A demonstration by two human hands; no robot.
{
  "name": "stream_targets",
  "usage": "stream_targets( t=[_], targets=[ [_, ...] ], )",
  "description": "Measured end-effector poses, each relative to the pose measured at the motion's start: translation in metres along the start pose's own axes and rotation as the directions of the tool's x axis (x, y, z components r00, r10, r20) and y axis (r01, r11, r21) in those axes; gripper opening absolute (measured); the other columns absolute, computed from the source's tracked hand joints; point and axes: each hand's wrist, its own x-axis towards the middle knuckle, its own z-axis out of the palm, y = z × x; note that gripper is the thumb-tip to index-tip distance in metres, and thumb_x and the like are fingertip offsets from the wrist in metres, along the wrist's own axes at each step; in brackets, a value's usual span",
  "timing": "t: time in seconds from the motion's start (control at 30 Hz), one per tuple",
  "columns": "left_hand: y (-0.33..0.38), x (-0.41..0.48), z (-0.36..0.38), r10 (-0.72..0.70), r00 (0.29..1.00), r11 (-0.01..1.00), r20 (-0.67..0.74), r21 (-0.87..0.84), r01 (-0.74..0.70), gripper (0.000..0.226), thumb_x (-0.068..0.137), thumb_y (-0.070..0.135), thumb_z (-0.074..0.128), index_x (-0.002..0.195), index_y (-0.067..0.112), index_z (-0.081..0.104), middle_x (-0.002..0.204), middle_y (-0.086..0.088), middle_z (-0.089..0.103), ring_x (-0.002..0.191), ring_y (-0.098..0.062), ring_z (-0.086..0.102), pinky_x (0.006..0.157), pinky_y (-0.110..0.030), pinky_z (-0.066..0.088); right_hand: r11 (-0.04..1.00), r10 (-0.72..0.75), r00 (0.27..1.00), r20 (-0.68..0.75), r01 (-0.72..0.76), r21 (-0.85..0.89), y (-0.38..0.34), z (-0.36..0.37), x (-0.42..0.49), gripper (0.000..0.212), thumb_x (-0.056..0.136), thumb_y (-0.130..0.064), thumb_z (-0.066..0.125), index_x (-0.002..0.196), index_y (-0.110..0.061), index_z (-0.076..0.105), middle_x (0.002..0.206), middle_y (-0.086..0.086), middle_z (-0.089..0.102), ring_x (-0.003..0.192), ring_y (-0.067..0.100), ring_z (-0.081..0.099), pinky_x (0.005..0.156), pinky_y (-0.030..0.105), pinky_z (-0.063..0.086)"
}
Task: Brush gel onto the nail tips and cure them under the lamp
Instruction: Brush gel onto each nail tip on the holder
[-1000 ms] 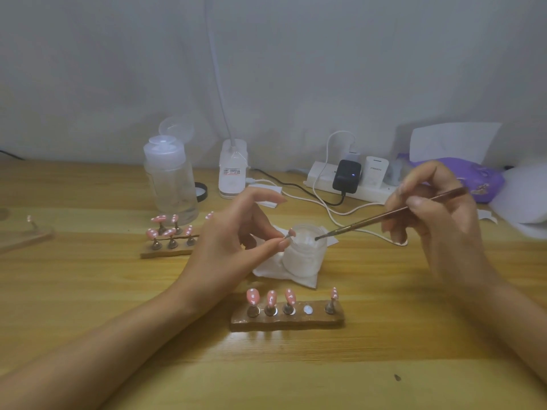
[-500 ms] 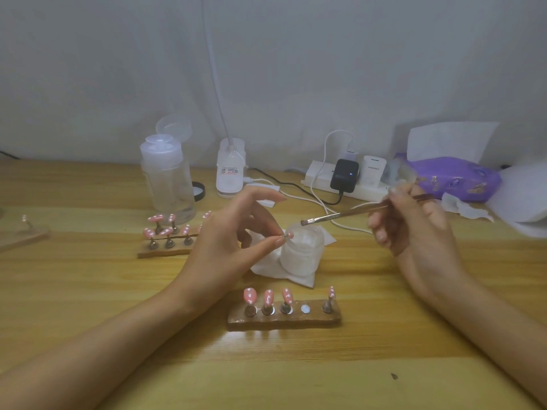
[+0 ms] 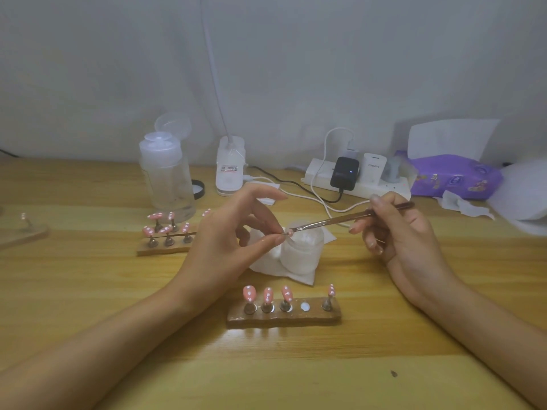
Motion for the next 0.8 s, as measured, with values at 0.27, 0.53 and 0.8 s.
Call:
stream_targets(
  t=[0.27,0.53,0.8],
  targets=[
    [0.0006,-0.0001,0.0003,-0.002,1.0,1.0,-0.005,0.0,0.002,0.044,0.084,0.009,0.076,0.121,0.024,0.059,0.084,0.012,0.069,0.084,-0.015,0.069,0.061,-0.036,0.051,1.0,-0.02,0.999,0.027,0.02,-0.017,-0.001,0.0015,-0.0006,0.024,0.086,-0.036,0.059,0.063,-0.029,0.059,0.066,0.009,0.071,0.043,0.011,0.048,0.042,0.017,0.037],
    [0.0004,0.0002,0.0009,-0.013,1.0,1.0,-0.005,0.0,0.013,0.045,0.085,0.008,0.075,0.122,0.025,0.057,0.082,0.011,0.068,0.08,-0.015,0.068,0.056,-0.033,0.048,1.0,-0.012,1.0,0.001,0.012,-0.026,-0.0012,0.0018,-0.0007,0.023,0.085,-0.036,0.06,0.064,-0.028,0.055,0.065,0.01,0.07,0.042,0.011,0.047,0.04,0.017,0.035],
    [-0.0025,0.0009,0.002,0.007,1.0,1.0,-0.01,0.003,-0.007,0.048,0.085,0.006,0.075,0.124,0.024,0.056,0.08,0.011,0.066,0.079,-0.015,0.069,0.05,-0.033,0.045,0.999,-0.027,1.0,0.005,0.027,-0.033,-0.002,0.0024,-0.0003,0.021,0.085,-0.036,0.059,0.066,-0.027,0.056,0.064,0.01,0.07,0.041,0.011,0.046,0.039,0.016,0.034]
  ],
)
